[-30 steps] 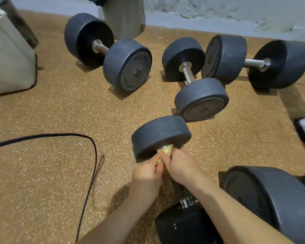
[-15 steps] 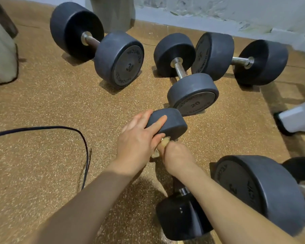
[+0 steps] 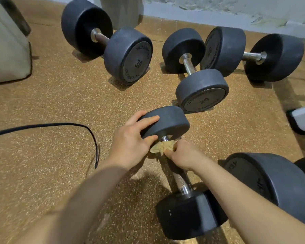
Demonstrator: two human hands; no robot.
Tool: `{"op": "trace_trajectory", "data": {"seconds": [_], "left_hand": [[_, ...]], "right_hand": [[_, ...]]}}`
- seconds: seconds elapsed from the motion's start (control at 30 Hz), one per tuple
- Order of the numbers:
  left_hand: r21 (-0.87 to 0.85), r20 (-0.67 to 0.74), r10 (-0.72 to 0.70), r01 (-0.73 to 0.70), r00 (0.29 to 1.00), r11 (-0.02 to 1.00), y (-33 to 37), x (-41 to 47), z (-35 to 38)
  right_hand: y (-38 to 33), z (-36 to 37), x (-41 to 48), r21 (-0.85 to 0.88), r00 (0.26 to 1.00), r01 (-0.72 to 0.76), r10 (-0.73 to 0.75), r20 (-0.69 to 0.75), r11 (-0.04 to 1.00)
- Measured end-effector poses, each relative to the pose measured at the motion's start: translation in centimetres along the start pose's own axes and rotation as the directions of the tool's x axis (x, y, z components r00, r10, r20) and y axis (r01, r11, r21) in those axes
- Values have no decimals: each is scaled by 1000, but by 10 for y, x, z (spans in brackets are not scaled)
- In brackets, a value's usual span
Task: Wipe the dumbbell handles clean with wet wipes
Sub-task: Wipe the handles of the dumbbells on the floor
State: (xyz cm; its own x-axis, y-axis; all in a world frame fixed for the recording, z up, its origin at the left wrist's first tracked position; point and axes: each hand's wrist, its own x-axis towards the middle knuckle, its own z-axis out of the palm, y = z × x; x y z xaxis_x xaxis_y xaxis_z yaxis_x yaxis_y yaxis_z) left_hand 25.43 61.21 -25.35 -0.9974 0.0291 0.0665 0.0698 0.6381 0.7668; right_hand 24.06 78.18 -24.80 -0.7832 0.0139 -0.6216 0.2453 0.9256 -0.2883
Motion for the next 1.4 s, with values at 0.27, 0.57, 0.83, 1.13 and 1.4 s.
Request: {"op": "trace_trajectory", "data": {"seconds": [0.27,0.57,0.83,1.13,1.4], "left_hand": [[-111,7,-45,45,999,993,-12,-2,-21],[398,184,48,-119,982,910,26,15,-19],[208,97,-78,57,992,977,10,-2,-40],[248,120,-176,143,977,958,-4,-8,-61],[318,176,-245,180,953,931,9,-7,-66]], "right_hand": [[-25,14,-4,-13,994,-23,21,-105,1000],[-31,8,-4,-67,995,6,-12,-97,998],[-10,10,-24,-62,959,221,-228,-166,973],[6,19,-17,-29,751,653,-651,-113,757],[2,8,-25,180,819,574,-562,-116,799]]}}
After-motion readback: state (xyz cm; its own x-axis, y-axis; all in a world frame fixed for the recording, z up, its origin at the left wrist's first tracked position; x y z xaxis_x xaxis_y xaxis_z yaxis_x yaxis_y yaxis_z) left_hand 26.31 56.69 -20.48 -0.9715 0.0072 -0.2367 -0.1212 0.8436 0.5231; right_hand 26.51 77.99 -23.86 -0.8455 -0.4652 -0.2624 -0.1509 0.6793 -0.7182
